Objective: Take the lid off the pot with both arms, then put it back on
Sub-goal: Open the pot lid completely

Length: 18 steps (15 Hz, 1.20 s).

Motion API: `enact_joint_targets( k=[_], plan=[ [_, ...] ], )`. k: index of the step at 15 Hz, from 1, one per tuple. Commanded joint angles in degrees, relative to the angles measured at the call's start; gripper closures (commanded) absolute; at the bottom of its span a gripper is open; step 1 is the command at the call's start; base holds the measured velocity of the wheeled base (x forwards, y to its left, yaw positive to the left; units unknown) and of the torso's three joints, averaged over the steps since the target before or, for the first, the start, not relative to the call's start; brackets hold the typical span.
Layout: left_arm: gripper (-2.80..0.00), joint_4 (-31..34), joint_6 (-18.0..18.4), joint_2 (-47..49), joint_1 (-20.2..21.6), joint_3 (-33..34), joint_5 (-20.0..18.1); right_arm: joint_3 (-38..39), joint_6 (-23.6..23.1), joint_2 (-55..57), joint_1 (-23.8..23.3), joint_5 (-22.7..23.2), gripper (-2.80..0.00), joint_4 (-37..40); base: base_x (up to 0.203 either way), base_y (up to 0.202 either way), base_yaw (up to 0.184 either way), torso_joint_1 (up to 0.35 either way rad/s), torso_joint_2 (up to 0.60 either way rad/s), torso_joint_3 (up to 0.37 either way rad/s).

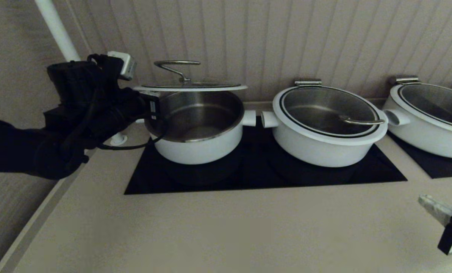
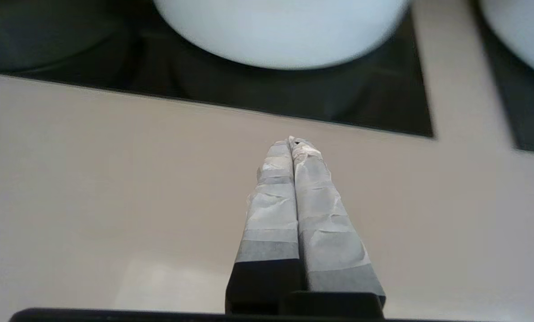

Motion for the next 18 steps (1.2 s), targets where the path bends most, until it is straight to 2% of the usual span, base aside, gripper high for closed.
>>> enact_joint_targets(
  k=[1, 3, 6, 15, 16, 18],
  plan=[
    [0.0, -0.22, 0.04, 0.54, 0.02, -0.04, 0.05, 0.1, -0.73, -2.15, -0.98, 0.31, 0.0, 0.49, 0.0, 0.0, 0.0, 0.0, 0.0, 0.0],
    [0.0, -0.22, -0.04, 0.54, 0.02, 0.13, 0.05, 0.1, -1.49, -2.13, -0.98, 0.23, 0.0, 1.88, 0.0, 0.0, 0.0, 0.0, 0.0, 0.0],
    [0.0, -0.22, 0.04, 0.54, 0.02, 0.04, 0.05, 0.1, -3.14, -4.77, -0.88, 0.21, 0.0, 8.53, 0.0, 0.0, 0.0, 0.0, 0.0, 0.0],
    [0.0, -0.22, 0.04, 0.36, 0.02, -0.04, 0.05, -0.82, -4.59, -42.15, -0.21, 1.85, 0.0, 52.91, 0.0, 0.0, 0.0, 0.0, 0.0, 0.0],
    [0.0, -0.22, 0.04, 0.36, 0.02, -0.2, 0.05, -1.2, -4.48, -43.83, -0.2, 0.6, 0.0, 55.35, 0.0, 0.0, 0.0, 0.0, 0.0, 0.0],
    [0.0, -0.22, 0.04, 0.36, 0.02, -0.4, 0.05, -1.09, -4.51, -45.95, -0.19, -5.18, 0.0, 55.94, 0.0, 0.0, 0.0, 0.0, 0.0, 0.0]
  ],
)
